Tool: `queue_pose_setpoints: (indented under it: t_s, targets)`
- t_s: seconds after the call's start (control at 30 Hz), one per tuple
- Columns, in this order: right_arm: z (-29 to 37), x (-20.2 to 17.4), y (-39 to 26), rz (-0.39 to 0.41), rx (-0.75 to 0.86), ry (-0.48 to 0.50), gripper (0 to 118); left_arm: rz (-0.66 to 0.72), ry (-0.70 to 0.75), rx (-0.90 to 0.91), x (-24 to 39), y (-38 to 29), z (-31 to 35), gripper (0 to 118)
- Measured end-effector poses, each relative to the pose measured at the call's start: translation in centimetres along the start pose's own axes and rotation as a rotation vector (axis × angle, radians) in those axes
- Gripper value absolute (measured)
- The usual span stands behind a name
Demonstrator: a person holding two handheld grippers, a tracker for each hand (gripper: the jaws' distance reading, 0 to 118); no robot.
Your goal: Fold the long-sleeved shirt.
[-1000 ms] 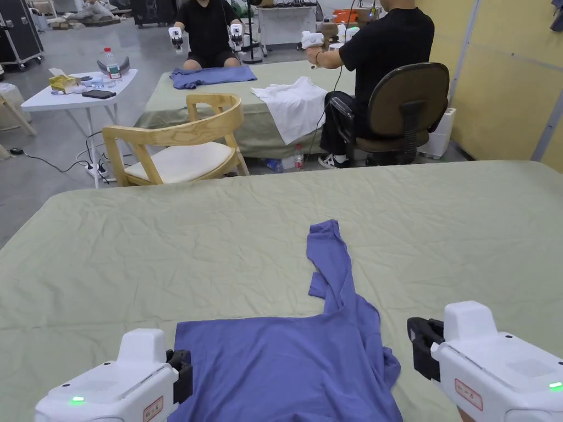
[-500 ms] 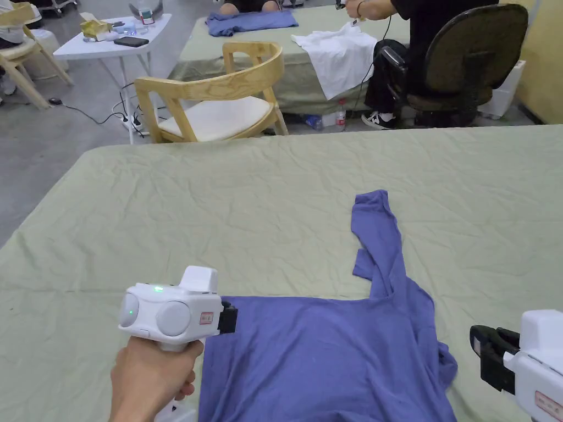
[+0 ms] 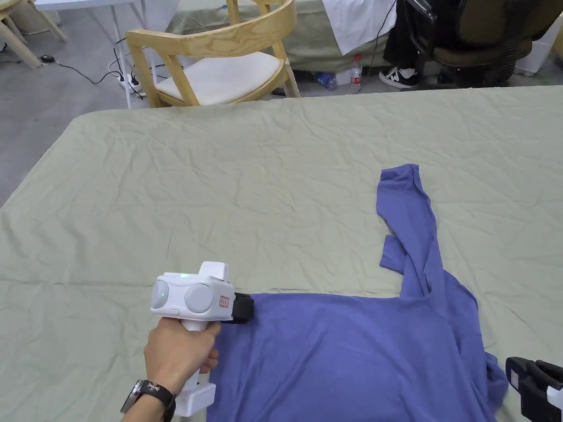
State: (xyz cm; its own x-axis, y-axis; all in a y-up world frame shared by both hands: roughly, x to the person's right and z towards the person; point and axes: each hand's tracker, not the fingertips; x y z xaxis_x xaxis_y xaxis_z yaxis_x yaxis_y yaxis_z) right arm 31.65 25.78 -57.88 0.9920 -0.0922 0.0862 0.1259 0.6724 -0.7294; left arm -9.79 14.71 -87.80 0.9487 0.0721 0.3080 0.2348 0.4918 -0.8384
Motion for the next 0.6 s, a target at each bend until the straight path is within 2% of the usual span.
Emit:
queue_pose_setpoints:
  t_s: [0.13, 0.17, 0.27, 0.33, 0.43, 0.53, 0.57, 0.6]
  targets:
    - [-0.4, 0.3, -0.3, -0.018, -0.011, 0.002, 0, 0.000, 0.015, -0.003, 0.7, -0.5, 0.9, 66]
    - [-0.4, 0.3, -0.3, -0.020, -0.012, 0.003, 1, -0.001, 0.019, -0.002, 0.8, -0.6, 1.3, 62]
    - [-0.3, 0.4, -0.4, -0.023, -0.012, -0.006, 1, -0.077, 0.077, 0.052, 1.8, -1.0, 2.4, 5]
    - [-0.3, 0.6, -0.3, -0.014, -0.014, -0.014, 1, -0.078, 0.072, 0.066, 2.4, -1.4, 3.3, 5]
    - [-0.3, 1.2, 0.3, -0.010, -0.008, -0.026, 1, 0.050, -0.001, 0.028, 1.1, -1.8, 3.2, 4]
    - [-0.6, 2.2, 2.0, -0.014, 0.000, -0.001, 1, 0.006, 0.012, 0.011, 1.1, -2.6, 2.9, 4]
    - [-1.2, 2.5, 3.0, 0.000, -0.009, 0.013, 4, -0.016, 0.023, 0.015, 1.6, -2.7, 3.0, 4]
    - [-1.9, 2.8, 3.9, 0.027, -0.034, 0.020, 24, -0.015, 0.024, 0.006, 1.8, -2.7, 2.8, 4]
